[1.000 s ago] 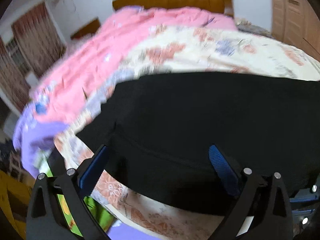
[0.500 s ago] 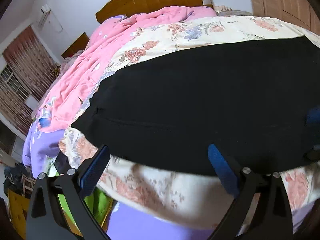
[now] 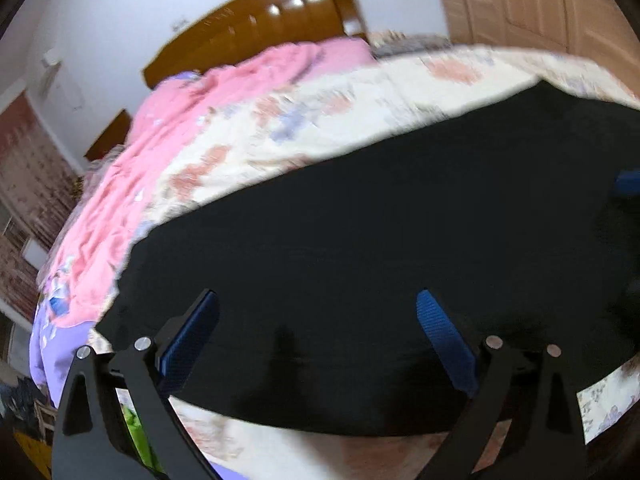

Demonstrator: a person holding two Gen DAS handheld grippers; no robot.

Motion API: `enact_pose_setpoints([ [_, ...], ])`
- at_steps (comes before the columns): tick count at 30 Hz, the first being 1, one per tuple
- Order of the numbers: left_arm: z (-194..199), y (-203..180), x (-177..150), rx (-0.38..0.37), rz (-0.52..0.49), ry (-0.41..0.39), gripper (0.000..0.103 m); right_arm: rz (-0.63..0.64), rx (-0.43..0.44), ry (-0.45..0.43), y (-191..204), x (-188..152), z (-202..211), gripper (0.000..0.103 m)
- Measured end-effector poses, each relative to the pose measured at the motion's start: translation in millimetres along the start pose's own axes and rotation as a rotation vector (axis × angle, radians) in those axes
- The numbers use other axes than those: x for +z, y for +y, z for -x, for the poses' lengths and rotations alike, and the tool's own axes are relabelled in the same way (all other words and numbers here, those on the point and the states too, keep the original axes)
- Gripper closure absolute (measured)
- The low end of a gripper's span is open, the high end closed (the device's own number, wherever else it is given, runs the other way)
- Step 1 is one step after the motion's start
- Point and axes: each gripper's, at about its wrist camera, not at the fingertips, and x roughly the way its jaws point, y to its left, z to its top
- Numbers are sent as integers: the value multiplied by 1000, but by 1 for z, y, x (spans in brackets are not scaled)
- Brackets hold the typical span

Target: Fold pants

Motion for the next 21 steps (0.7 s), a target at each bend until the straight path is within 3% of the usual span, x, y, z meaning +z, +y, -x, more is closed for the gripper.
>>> enact_pose_setpoints([
  [2,-7,-10,-9,9,-16,14,4,-1,-73,52,-16,-21,2,5],
  [4,-7,-5,-13,-11,32,19,4,-34,-21,41,-27,-38,9,4],
  [6,-12,1,-10,-46,67,56,4,4,-28,36,-29,-53,20,4],
  [8,-4,-6,1,-12,31,76,5,-5,-22,53,-34,-59,36,4],
  [9,4,-11,9,-19,13,49,5,-21,-29,33,-40,-59,45,4],
  [12,34,-36,44,-140,9,-62,4,-109,-137,-29,-77,-61,71,4],
  [15,37,-83,82,-211,-62,-120,3,-205,-257,-31,-122,-66,81,4],
  [18,23,-142,108,-264,-156,-120,3,-245,-436,42,-161,-78,80,4],
  [19,13,-164,114,-294,-189,-94,3,-261,-464,96,-173,-90,78,4],
  [20,5,-179,116,-291,-215,-69,3,-272,-439,120,-181,-100,77,4],
  [21,-8,-194,116,-269,-240,-29,2,-274,-392,91,-183,-109,83,4],
])
